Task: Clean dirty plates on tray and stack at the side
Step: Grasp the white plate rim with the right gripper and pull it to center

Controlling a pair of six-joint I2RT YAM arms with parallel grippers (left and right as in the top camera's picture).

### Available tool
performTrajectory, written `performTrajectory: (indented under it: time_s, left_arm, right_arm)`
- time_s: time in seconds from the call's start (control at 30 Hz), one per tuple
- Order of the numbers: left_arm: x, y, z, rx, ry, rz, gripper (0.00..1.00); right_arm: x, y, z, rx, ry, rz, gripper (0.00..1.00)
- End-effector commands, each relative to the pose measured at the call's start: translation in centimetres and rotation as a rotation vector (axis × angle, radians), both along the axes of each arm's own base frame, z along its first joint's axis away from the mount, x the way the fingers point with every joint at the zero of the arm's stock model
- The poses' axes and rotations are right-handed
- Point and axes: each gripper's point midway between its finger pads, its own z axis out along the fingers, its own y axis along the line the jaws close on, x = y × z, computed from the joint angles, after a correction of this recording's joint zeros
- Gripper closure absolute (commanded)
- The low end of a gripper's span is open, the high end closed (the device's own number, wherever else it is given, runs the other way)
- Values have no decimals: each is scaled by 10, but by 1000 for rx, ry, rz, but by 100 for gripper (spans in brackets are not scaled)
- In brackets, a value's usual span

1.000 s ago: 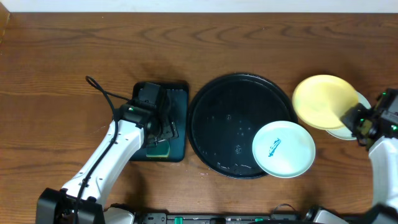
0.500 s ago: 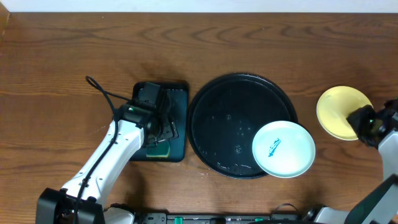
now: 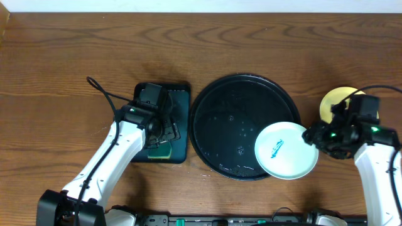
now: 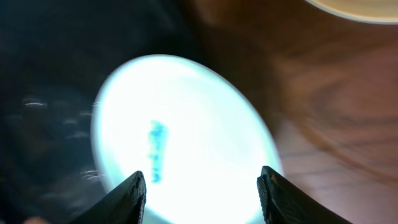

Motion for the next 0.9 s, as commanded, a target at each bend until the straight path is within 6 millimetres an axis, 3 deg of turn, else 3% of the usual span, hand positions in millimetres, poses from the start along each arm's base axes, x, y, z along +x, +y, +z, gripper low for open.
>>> performTrajectory:
  time_s: [0.0,0.07,0.17,0.27,0.37,0.6,0.73,0.87]
  left_arm:
    - [-1,3,-2,11,5,-14,19]
    - [-1,3,-2,11,5,-14,19]
    - [-1,3,-2,11,5,-14,19]
    - [-1,3,-2,11,5,-14,19]
    - [-1,3,-2,11,5,-14,19]
    - [-1,3,-2,11,5,-14,19]
    - [-1,3,-2,11,5,-14,19]
    - [-1,3,-2,11,5,-14,19]
  right_arm:
    - [-20,-28,-25,-192,89,-83,42]
    - [-22,-29,-34,-198,88,-95,42]
    - [-22,-15,-49,-123,67,-76,53]
    - [-21,7,-54,-7,43,-13,84]
    - [-11,13,-45,26,-6,25,99]
    - [33,52,9,190,-273,188,99]
    - [35,67,8,190,-272,222,99]
    - [33,74,-15,116,-186,168,99]
